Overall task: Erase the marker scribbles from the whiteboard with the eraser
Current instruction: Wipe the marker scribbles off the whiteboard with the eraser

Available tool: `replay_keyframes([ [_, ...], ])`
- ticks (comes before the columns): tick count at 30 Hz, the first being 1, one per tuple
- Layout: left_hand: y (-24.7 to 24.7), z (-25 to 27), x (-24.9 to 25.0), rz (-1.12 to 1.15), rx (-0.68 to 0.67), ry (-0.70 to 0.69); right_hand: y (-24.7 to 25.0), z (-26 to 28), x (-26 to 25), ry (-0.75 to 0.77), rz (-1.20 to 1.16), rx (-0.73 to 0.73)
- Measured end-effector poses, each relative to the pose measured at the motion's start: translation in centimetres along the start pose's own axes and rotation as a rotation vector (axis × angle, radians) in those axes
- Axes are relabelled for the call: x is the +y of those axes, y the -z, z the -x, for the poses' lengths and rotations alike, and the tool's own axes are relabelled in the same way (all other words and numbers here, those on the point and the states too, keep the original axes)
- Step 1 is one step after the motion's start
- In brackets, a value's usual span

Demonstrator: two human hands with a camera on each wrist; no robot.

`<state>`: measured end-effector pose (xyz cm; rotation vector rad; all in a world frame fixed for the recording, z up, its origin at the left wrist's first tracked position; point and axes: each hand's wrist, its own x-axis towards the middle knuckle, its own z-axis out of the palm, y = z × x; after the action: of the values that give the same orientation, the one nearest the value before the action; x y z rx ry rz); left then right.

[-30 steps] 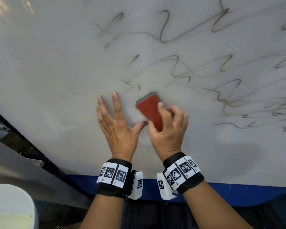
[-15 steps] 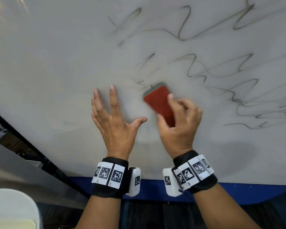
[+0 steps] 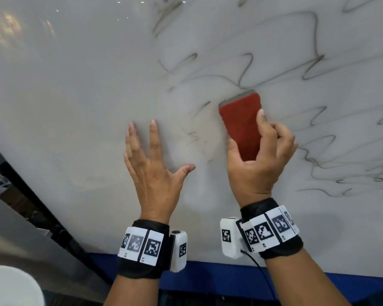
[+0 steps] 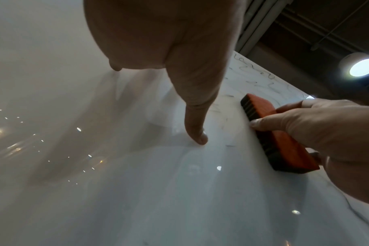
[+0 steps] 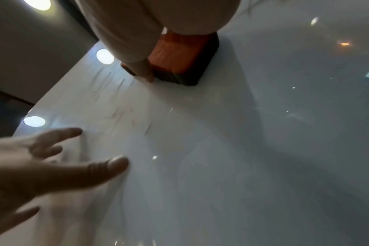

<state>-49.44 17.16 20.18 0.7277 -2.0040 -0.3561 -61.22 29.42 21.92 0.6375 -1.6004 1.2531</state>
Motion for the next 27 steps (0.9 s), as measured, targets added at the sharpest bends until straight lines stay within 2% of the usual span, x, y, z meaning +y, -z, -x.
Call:
replay_keyframes([
  [2,0.1,-0.2,0.1,0.006,0.01,0.0,-0.4,1.2,-0.7,-0.018,0.003,-0.028],
  [5,0.3,-0.4,0.2,0.002,0.018,0.004,-0.8,5.2,-1.6,0.132,0.047,-0.237],
  [7,0.5,-0.5,0.2,0.024,0.03,0.004,-0.7,5.1,-1.1,0.2,0.049,-0.301],
  [9,0.7,-0.7,0.2,0.038,0.038,0.003,-0.5,3.4,-0.5,0.176,0.036,-0.23],
  [12,1.5,-1.4,0.2,0.049,0.052,0.0,-0.7,2.2,-0.3,0.048,0.012,-0.075],
  [14,2.1,-2.0,0.1,0.045,0.055,-0.01,-1.0,3.8,-1.1,0.024,0.019,-0.109],
  [18,3.1,-3.0,-0.3,0.035,0.028,-0.034,-1.3,6.2,-2.1,0.15,0.019,-0.285],
  [23,3.4,-3.4,-0.6,0.039,0.021,-0.043,-2.0,0.2,-2.8,0.066,0.011,-0.051],
  [25,3.5,-3.5,-0.6,0.039,0.02,-0.049,-2.4,0.2,-3.3,0.039,0.018,-0.037],
  [27,3.5,-3.6,-0.7,0.046,0.028,-0.052,-2.7,1.8,-4.0,0.077,0.024,-0.107],
])
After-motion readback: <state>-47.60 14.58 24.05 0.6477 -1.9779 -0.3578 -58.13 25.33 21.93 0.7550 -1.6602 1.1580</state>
